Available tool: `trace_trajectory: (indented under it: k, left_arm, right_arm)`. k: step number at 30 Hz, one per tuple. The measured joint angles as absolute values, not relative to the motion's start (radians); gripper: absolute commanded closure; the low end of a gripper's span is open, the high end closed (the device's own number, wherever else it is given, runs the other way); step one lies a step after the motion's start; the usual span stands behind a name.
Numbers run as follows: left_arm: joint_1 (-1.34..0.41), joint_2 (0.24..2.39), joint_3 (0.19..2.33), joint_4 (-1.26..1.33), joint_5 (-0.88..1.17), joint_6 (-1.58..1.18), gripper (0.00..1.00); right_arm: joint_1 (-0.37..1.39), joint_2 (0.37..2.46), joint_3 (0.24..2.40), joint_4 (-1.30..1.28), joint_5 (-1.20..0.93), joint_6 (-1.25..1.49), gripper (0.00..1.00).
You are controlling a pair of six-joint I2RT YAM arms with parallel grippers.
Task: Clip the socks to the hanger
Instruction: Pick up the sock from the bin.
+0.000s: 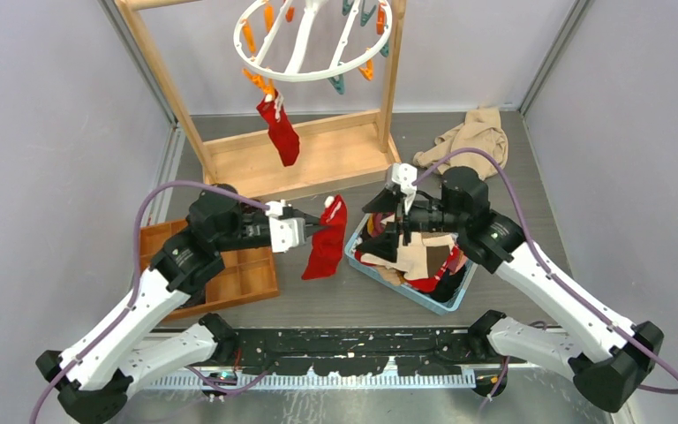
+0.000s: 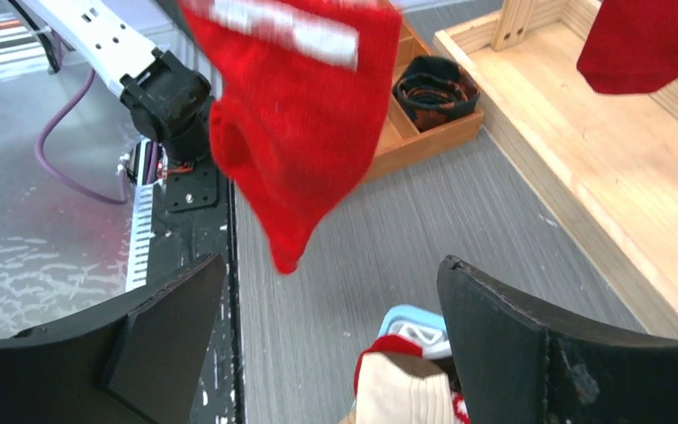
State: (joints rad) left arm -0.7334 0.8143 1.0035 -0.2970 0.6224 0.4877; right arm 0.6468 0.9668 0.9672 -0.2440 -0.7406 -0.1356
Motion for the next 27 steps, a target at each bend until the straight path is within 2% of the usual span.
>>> trace_trajectory:
  k: [4, 8, 18, 27]
  left_arm:
    - [-0.733, 0.875, 1.034, -0.372, 0.669, 0.607, 1.0]
    - [-0.733, 0.898, 1.034, -0.394, 0.699, 0.641, 1.0]
    - [-0.733, 0.896, 1.019, -0.334, 0.717, 0.601, 1.0]
    - [-0.733, 0.866, 0.936, -0.242, 0.684, 0.504, 1.0]
  right_arm:
    - [0.647, 1.027, 0.967, -0.155, -0.77, -0.113, 0.04]
    - [0.647, 1.067, 0.973, -0.062, -0.793, -0.078, 0.11]
    - [0.647, 1.068, 0.978, 0.076, -0.825, -0.024, 0.44]
    - [0.647, 1.04, 0.978, 0.074, -0.833, -0.072, 0.75]
